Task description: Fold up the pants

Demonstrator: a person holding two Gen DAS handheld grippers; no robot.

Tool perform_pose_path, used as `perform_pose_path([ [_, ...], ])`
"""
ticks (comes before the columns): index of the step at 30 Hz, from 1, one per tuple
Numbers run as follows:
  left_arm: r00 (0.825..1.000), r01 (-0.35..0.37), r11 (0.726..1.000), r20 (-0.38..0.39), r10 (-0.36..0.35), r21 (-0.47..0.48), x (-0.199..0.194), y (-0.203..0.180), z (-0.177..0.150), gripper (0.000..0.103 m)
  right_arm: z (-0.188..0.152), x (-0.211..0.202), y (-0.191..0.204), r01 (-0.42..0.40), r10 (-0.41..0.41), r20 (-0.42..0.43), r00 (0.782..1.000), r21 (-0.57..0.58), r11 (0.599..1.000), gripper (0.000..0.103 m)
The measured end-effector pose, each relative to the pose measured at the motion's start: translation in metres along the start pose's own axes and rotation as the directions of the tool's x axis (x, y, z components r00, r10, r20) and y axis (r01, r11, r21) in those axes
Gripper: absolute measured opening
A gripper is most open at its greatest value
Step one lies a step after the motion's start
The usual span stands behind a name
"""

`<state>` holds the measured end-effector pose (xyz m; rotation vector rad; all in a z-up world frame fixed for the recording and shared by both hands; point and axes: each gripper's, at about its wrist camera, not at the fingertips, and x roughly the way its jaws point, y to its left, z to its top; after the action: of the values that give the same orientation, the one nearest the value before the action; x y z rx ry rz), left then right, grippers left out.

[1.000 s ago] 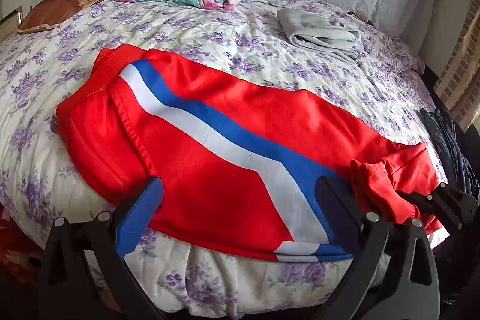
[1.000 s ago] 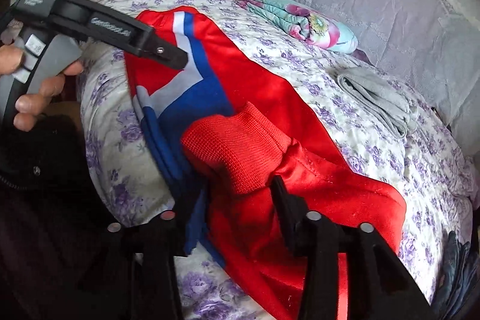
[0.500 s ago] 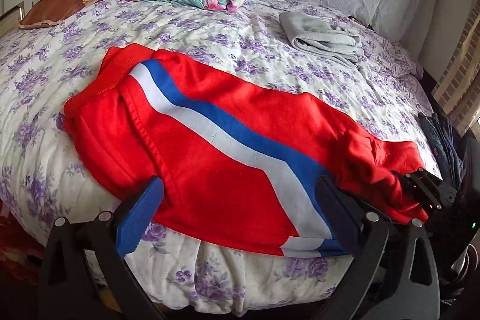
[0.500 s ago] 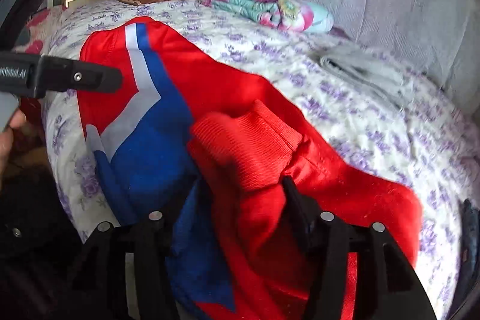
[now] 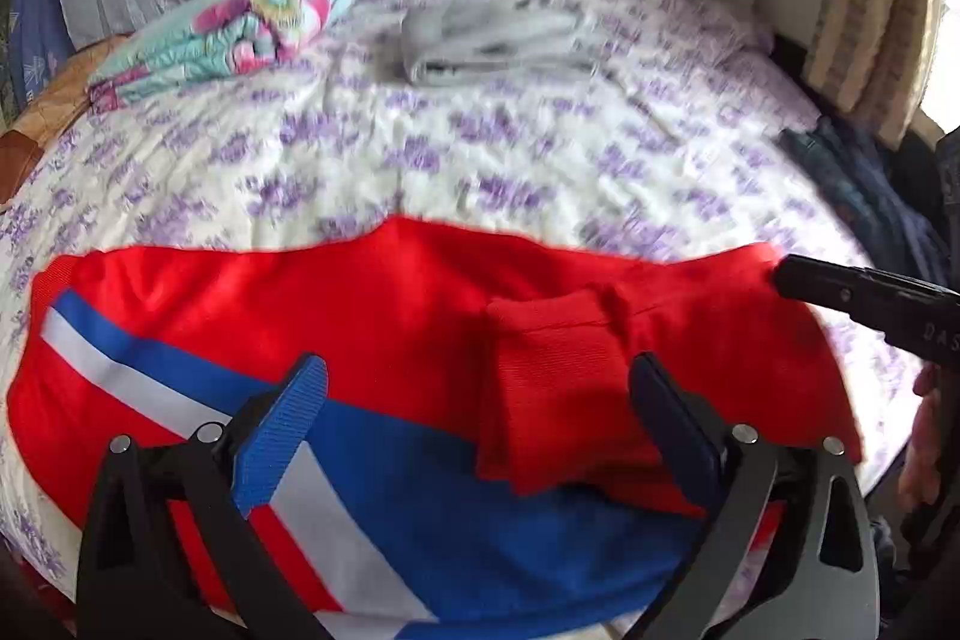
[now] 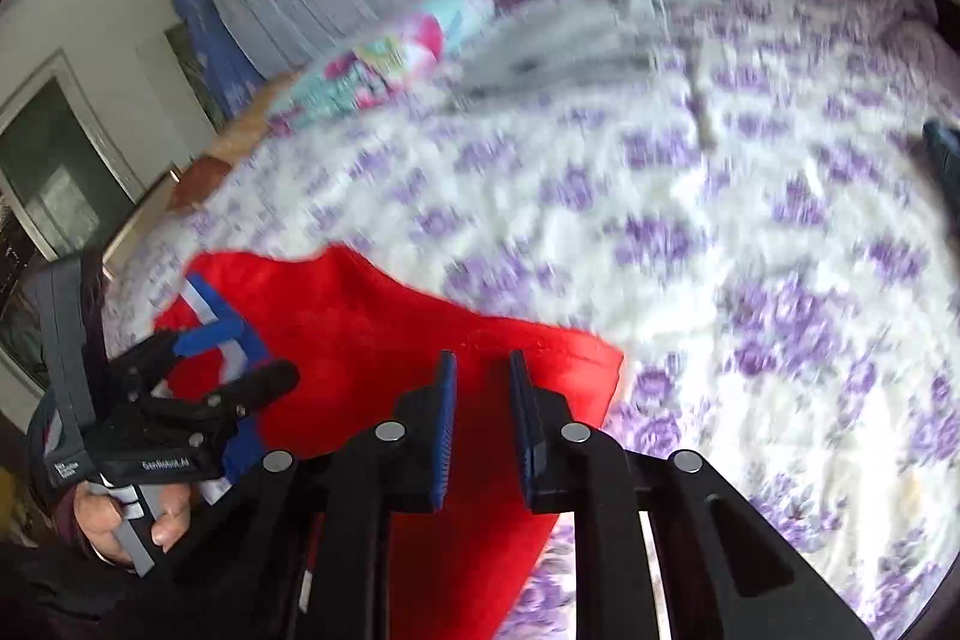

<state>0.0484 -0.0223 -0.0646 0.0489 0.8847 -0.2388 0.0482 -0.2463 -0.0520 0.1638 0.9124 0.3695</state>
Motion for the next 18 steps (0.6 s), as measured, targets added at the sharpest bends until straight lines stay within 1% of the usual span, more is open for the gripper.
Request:
perform_pose_path([
  [1,0.998,0.036,0.997,-0.056,-0.04,-0.062,0.018,0.009,-0.002,0.099,-0.006,0.015,-0.008,-0.012,0.013,-0.027,1.0,0.025,1.0,0.015],
  [2,0.994,0.088,0.987,-0.051,-0.095,-0.136,0.021,0.022,-0.005,0.099,-0.01,0.012,-0.01,-0.034,0.033,0.024,0.999,0.03,0.999,0.014],
  [3,0.994,0.094,0.984,-0.049,-0.102,-0.148,0.018,0.027,-0.004,0.099,-0.011,0.011,-0.007,-0.024,0.023,0.016,1.0,0.019,1.0,0.014],
  [5,0.993,0.095,0.985,-0.053,-0.103,-0.145,0.013,0.028,-0.004,0.099,-0.007,-0.002,0.002,-0.021,0.02,0.042,0.999,0.015,1.0,0.019],
  [6,0.993,0.099,0.984,-0.042,-0.107,-0.145,0.01,0.029,-0.005,0.099,-0.005,-0.01,0.009,-0.007,0.009,0.063,0.998,-0.023,1.0,0.021],
  [7,0.994,0.095,0.986,-0.037,-0.101,-0.138,0.01,0.028,-0.007,0.099,-0.005,-0.01,0.015,0.032,-0.028,0.06,0.998,-0.068,0.997,0.025],
  [8,0.995,0.091,0.987,-0.032,-0.096,-0.132,0.012,0.028,-0.009,0.099,-0.004,0.0,0.015,0.071,-0.069,0.02,0.997,-0.088,0.994,0.025],
  [9,0.995,0.091,0.988,-0.025,-0.095,-0.127,0.012,0.027,-0.01,0.099,-0.006,0.014,0.011,0.08,-0.083,-0.038,0.996,-0.095,0.992,0.025],
  [10,0.995,0.091,0.988,-0.023,-0.094,-0.123,0.012,0.026,-0.01,0.099,-0.007,0.015,0.01,0.082,-0.085,-0.022,0.996,-0.109,0.991,0.024],
  [12,0.993,0.118,0.982,-0.014,-0.121,-0.146,0.007,0.031,-0.008,0.099,-0.001,0.007,0.022,0.125,-0.128,-0.017,0.992,-0.137,0.983,0.025],
  [13,0.99,0.14,0.976,0.001,-0.142,-0.166,0.001,0.035,-0.008,0.098,0.002,-0.004,0.029,0.113,-0.113,0.01,0.994,-0.141,0.983,0.028],
  [14,0.989,0.149,0.972,0.029,-0.146,-0.18,-0.009,0.04,-0.009,0.098,0.003,-0.014,0.04,0.08,-0.075,0.039,0.996,-0.162,0.984,0.028],
  [15,0.988,0.149,0.971,0.064,-0.139,-0.187,-0.023,0.046,-0.011,0.098,0.004,-0.023,0.051,0.055,-0.045,0.06,0.997,-0.188,0.981,0.031],
  [17,0.979,0.171,0.965,0.143,-0.144,-0.198,-0.057,0.062,-0.019,0.098,0.001,-0.03,0.071,0.023,-0.004,0.084,0.996,-0.232,0.972,0.046],
  [18,0.974,0.173,0.96,0.182,-0.134,-0.219,-0.075,0.074,-0.026,0.098,-0.002,-0.025,0.077,0.021,-0.003,0.073,0.997,-0.258,0.966,0.056],
])
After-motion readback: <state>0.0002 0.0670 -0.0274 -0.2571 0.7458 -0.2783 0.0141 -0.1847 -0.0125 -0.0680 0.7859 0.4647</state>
